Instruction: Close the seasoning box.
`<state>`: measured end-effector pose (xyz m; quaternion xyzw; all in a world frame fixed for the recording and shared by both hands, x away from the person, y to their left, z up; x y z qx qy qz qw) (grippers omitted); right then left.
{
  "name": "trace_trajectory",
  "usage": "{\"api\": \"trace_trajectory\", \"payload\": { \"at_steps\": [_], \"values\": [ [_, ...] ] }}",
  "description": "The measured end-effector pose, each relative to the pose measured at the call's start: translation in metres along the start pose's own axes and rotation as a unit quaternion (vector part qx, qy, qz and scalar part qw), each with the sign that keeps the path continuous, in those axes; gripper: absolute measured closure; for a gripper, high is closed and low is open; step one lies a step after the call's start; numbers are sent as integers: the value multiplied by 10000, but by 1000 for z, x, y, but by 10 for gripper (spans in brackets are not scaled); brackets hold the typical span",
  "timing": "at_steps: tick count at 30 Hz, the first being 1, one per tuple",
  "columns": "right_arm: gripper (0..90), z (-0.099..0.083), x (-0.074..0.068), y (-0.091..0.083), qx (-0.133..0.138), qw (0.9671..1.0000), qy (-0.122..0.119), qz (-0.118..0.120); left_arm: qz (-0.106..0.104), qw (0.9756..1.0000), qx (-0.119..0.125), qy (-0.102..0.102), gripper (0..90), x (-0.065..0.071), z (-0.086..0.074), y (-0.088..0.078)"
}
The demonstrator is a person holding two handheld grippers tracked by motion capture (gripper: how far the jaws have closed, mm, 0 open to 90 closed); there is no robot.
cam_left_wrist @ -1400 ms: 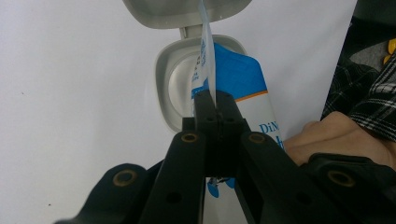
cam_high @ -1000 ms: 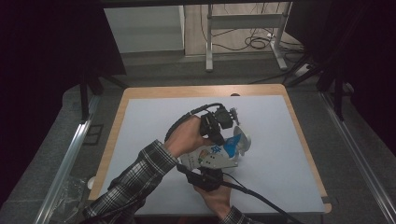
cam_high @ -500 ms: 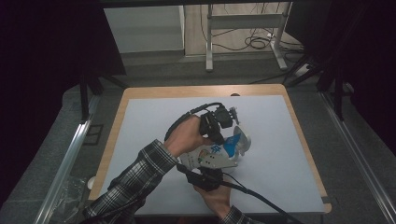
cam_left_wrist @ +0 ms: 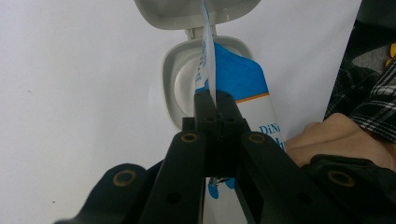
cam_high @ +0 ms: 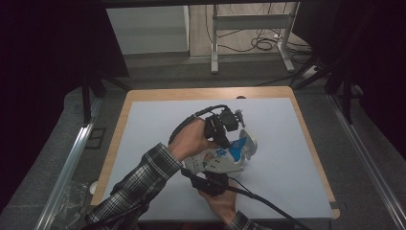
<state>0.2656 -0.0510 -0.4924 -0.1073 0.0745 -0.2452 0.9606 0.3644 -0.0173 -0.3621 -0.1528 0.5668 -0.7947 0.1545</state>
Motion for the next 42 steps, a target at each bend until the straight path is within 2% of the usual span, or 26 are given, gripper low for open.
{"api": "trace_trajectory", "payload": {
  "at_steps": [2, 11, 23, 42],
  "values": [
    [700, 0, 1, 0, 34, 10000, -67, -33, 10, 10000, 6, 12, 900, 0, 0, 0],
    [701, 2, 0, -1, 24, 10000, -40, -24, 27, 10000, 19, -17, 900, 0, 1, -1],
    [701, 3, 1, -1, 53, 9999, -132, -52, 27, 10000, 15, -14, 900, 0, 1, 0],
    [701, 5, 1, -1, 44, 9999, -117, -50, 28, 10000, 12, -33, 900, -1, 2, 0]
  ]
}}
Point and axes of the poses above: each handheld gripper's, and its own axes: y roughly forward along the jaws, z roughly out of its top, x roughly to its right, the point moved 1 cm from there along y, roughly forward along the jaws, and after that the axes turned 6 degrees about -y, right-handed, at the moved point
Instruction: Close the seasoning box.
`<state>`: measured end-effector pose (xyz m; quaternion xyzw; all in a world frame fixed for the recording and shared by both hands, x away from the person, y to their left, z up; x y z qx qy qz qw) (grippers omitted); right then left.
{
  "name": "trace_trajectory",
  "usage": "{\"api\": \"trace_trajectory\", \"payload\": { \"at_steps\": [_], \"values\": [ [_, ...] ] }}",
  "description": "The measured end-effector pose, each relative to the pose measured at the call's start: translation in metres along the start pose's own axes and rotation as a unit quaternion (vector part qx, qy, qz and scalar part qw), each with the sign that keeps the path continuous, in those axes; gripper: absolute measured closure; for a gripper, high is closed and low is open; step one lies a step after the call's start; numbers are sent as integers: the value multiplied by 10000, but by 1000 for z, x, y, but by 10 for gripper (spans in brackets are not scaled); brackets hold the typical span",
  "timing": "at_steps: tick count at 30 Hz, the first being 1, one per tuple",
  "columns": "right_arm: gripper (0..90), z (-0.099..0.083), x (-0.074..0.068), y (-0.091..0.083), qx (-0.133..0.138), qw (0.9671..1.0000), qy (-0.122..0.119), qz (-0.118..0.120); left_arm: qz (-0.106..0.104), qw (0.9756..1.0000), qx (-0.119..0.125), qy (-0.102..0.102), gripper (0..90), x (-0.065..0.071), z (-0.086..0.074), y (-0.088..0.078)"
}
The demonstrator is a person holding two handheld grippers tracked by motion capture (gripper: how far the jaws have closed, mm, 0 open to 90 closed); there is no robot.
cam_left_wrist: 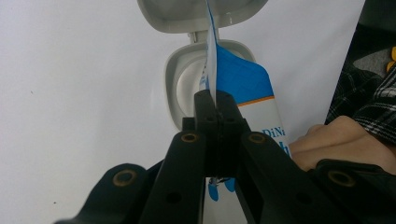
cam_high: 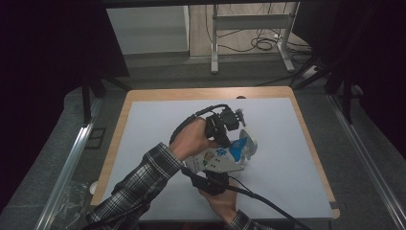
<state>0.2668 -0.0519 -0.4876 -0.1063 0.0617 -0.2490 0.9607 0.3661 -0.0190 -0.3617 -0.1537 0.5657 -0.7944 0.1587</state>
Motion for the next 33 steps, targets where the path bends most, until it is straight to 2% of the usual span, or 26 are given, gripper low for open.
{"api": "trace_trajectory", "payload": {
  "at_steps": [33],
  "values": [
    [702, 3, 0, -1, 30, 10000, -72, -25, -35, 10000, -33, 2, 900, -1, 1, 3]
  ]
}}
Point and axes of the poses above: each handheld gripper's, and its own axes: y roughly forward along the jaws, z roughly out of its top, x roughly to its right, the point moved 1 cm from there along y, roughly forward along the jaws, and after that the axes turned 6 degrees about -y, right-handed, at the moved point
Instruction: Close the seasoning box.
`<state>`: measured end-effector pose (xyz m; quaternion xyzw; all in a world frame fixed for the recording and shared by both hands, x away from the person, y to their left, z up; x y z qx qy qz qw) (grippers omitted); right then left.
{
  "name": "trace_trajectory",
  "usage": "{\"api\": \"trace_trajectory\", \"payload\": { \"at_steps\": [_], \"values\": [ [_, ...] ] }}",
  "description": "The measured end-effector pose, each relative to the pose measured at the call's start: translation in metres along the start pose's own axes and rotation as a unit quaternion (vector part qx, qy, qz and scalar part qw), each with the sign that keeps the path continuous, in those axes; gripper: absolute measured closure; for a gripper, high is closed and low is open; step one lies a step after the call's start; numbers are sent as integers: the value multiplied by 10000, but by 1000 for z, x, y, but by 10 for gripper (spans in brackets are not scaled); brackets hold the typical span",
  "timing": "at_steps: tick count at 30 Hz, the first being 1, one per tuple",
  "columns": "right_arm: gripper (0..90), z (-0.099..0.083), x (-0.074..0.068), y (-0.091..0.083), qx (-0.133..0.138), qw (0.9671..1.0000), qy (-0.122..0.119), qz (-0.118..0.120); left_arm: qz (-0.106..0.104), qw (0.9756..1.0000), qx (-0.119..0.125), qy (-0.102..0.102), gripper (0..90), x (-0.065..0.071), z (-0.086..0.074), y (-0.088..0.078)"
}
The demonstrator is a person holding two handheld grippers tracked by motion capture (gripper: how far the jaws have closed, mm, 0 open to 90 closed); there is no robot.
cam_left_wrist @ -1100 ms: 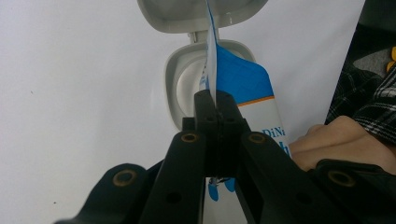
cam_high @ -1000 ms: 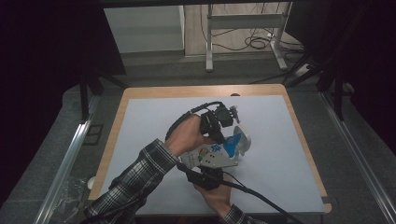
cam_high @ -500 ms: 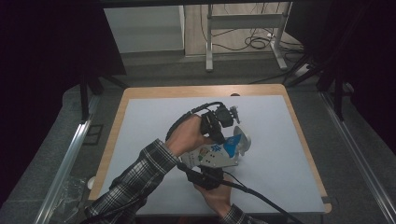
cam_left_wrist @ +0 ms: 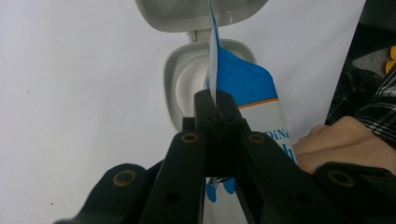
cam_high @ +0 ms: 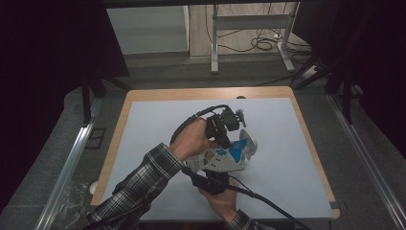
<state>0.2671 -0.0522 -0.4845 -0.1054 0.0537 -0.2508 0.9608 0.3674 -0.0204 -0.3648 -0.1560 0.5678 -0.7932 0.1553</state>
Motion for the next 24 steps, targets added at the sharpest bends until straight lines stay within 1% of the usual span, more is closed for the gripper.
{"api": "trace_trajectory", "payload": {
  "at_steps": [7, 20, 24],
  "values": [
    [703, 0, 0, 0, 15, 10000, -46, -8, 0, 10000, 22, -24, 900, 0, 0, -1],
    [703, 1, 0, 1, 18, 10000, -71, -11, 4, 10000, 23, -10, 900, -1, 0, -2],
    [703, 1, 0, 1, 17, 10000, -83, -14, -2, 10000, 45, -41, 900, -1, 0, -3]
  ]
}}
Point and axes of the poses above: each handheld gripper's, and its own axes: y roughly forward along the jaws, z roughly out of its top, x roughly to its right, the point moved 1 cm from there along y, roughly forward along the jaws, and after that the axes turned 6 degrees about -y, right-handed, at the moved point
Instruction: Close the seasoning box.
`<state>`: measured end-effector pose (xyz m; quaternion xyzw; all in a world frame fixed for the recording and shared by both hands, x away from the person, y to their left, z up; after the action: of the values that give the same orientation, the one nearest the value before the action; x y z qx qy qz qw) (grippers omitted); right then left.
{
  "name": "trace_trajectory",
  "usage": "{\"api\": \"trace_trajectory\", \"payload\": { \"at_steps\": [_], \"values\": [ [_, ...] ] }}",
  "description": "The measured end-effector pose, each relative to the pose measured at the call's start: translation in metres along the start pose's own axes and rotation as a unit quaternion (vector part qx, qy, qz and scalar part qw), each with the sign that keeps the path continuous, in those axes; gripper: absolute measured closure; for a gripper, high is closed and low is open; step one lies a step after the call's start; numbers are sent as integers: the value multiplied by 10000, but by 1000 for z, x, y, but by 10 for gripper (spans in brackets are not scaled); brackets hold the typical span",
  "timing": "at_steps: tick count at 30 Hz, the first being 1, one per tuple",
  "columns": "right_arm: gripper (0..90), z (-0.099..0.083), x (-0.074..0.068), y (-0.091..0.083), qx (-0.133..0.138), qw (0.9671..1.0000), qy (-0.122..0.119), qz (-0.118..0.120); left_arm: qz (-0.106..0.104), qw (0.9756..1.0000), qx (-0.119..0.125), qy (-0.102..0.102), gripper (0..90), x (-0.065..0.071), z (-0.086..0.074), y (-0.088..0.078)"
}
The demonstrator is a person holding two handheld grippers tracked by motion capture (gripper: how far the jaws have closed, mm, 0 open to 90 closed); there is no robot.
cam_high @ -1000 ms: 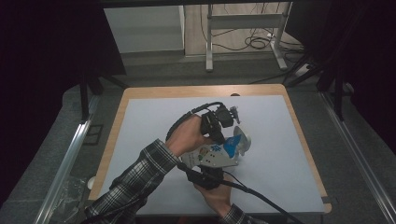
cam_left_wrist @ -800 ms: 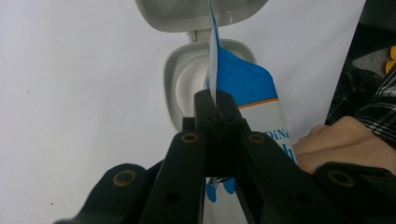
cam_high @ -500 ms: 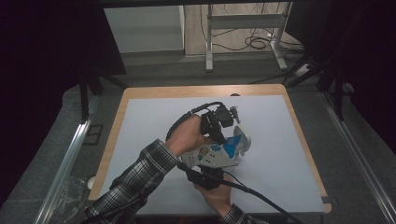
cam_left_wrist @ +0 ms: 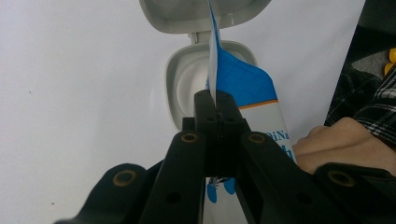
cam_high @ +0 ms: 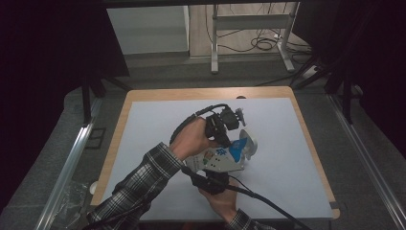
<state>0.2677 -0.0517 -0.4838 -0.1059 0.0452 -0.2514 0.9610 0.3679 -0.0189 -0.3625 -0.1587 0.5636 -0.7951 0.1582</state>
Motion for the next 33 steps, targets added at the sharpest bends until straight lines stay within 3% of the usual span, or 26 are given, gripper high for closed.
{"api": "trace_trajectory", "payload": {
  "at_steps": [33],
  "values": [
    [703, 1, 1, 0, 7, 10000, -67, -41, -42, 10000, 31, -36, 900, -3, 0, 1]
  ]
}}
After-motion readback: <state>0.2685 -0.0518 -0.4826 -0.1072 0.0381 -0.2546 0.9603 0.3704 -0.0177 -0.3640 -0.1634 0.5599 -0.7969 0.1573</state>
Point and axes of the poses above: each handheld gripper's, and its own axes: y roughly forward along the jaws, z roughly out of its top, x roughly to its right, the point moved 1 cm from there along y, roughly forward along the jaws, and after that the axes turned 6 degrees about -y, right-handed, at the moved point
